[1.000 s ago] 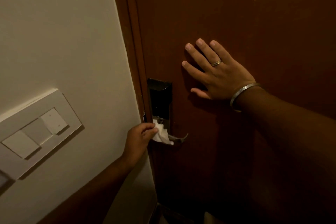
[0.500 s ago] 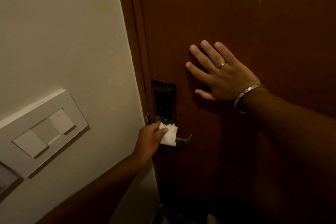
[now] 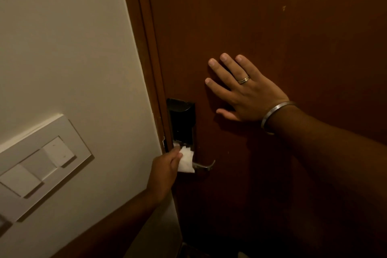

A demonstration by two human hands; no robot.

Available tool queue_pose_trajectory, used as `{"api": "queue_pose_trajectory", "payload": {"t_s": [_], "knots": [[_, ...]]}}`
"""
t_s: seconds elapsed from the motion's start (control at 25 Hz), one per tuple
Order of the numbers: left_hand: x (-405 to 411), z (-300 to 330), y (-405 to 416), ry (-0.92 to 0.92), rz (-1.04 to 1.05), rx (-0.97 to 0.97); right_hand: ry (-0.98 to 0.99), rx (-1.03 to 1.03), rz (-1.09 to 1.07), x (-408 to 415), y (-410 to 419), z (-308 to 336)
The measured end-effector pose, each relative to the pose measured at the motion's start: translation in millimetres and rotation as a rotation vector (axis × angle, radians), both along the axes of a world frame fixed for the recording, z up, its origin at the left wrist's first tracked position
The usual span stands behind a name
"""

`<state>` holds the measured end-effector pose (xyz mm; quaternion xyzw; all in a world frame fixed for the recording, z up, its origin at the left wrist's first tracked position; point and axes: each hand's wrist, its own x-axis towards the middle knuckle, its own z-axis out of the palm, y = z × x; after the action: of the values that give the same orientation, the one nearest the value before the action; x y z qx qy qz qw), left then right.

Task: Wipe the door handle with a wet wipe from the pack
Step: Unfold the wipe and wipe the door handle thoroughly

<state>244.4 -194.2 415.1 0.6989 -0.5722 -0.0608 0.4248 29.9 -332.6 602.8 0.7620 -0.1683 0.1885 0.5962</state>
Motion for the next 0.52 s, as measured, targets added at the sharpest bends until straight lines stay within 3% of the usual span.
{"api": "queue_pose_trajectory", "payload": {"t_s": [0.08,0.2,0.36,0.52], "knots": [[6,5,0,-0.115,-0.057,0.015,-0.006,0.006,0.006,1,1,0],[17,-1,5,-0.568,-0.341,0.017,-0.008,0.0,0.015,0,0,0],[33,8,-3,-0.483,-0.359,0.133,-0.007,0.003,0.019,0,0,0],[3,8,-4,-0.694,-0.365,0.171,-0.005,0.0,0.013,1,-1,-1]]}}
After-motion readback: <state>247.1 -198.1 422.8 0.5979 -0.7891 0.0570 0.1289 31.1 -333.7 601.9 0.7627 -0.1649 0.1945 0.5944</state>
